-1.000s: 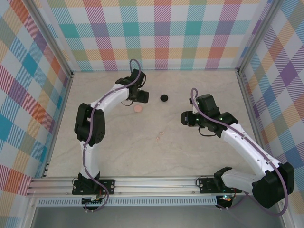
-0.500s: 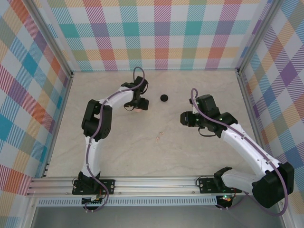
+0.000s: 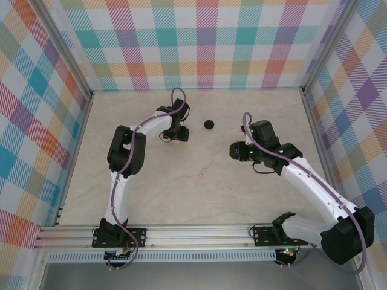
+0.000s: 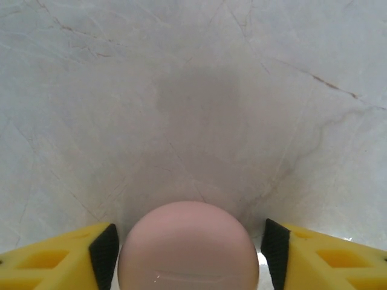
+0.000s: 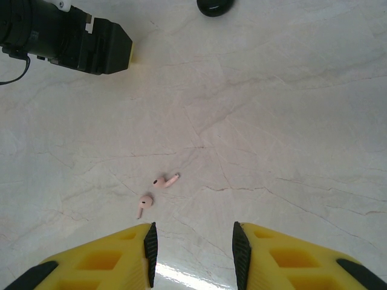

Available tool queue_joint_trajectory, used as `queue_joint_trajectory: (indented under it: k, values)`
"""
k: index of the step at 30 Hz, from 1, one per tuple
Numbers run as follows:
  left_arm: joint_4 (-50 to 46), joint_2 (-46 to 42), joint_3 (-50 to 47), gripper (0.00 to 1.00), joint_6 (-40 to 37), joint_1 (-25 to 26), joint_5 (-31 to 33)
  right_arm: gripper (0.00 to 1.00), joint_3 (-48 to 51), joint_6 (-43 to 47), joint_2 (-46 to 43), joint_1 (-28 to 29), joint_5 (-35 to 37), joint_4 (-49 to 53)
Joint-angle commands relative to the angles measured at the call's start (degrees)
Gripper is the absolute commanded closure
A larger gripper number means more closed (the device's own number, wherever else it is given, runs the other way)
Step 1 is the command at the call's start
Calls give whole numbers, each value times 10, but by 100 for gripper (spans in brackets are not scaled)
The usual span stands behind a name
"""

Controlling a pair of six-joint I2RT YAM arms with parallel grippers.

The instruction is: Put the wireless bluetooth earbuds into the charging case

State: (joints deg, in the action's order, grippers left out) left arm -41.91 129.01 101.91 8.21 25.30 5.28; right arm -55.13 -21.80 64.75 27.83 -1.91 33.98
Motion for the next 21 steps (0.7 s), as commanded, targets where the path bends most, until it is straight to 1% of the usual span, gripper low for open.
queue_joint_trajectory:
  k: [1,6,11,21]
  values:
    - [-18,12,4,42,1,-6,-5,59,0,-1,-3,0,1,0]
    - [-14,1,-10,50,10,0,-13,59,0,-1,-3,0,1,0]
    - [-8,-24,-37,50,38,18,-13,59,2,-1,0,0,2,0]
    - [32,-78,-120,49,151,85,0,59,8,-4,18,-1,8,-1]
